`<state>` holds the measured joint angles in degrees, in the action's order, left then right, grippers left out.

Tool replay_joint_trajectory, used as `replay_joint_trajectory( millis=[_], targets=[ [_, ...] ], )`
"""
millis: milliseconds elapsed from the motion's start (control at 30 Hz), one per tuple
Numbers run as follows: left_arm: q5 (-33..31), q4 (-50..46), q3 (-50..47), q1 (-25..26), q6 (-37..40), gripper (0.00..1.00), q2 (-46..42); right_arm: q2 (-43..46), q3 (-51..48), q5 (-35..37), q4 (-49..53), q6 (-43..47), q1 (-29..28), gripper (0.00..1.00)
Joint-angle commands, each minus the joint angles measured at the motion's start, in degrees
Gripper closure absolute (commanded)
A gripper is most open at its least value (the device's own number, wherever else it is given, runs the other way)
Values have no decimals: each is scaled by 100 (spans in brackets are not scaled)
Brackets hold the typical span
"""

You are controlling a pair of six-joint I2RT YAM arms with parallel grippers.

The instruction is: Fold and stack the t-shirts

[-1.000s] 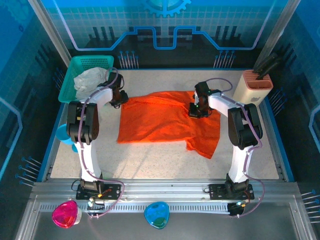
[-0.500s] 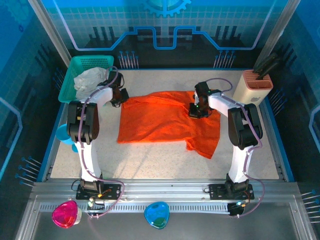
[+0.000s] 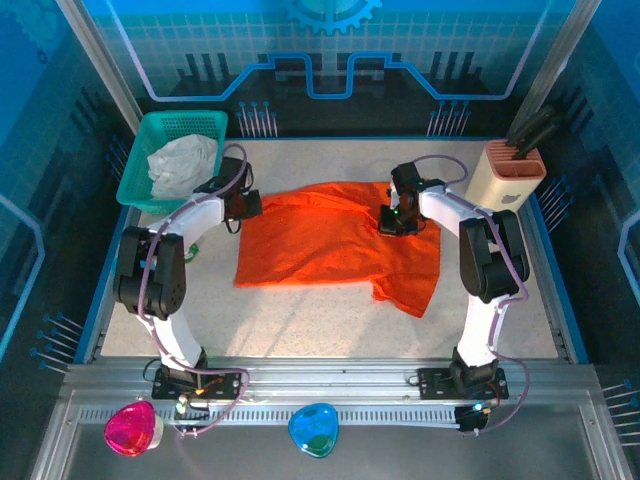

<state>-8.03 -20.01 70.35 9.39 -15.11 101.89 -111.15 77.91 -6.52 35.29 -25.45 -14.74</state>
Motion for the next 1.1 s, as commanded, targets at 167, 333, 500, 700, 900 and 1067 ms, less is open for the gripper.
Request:
replay_joint_trajectory(
  millis=[167, 333, 500, 700, 900, 1067],
  targets=[
    [-1651, 484, -800, 775, 748, 57, -636, 173, -127, -142, 29, 125, -40, 100],
    [-1792, 350, -610, 802, 657, 52, -750, 180, -109, -157, 57, 171, 5, 100],
    [-1623, -177, 527, 754, 760, 59, 149, 199, -178, -165, 26, 163, 18, 100],
    [-1024, -758, 2110, 354, 584, 72, 1623, 251, -294, -142, 55, 207, 55, 100],
    [-777, -1217, 3050, 299, 683, 84, 2430, 335, -390, -111, 66, 256, 177, 100],
    [-717, -640, 2167, 444, 662, 84, 1810, 291, -349, -155, 40, 232, 226, 100]
  ],
)
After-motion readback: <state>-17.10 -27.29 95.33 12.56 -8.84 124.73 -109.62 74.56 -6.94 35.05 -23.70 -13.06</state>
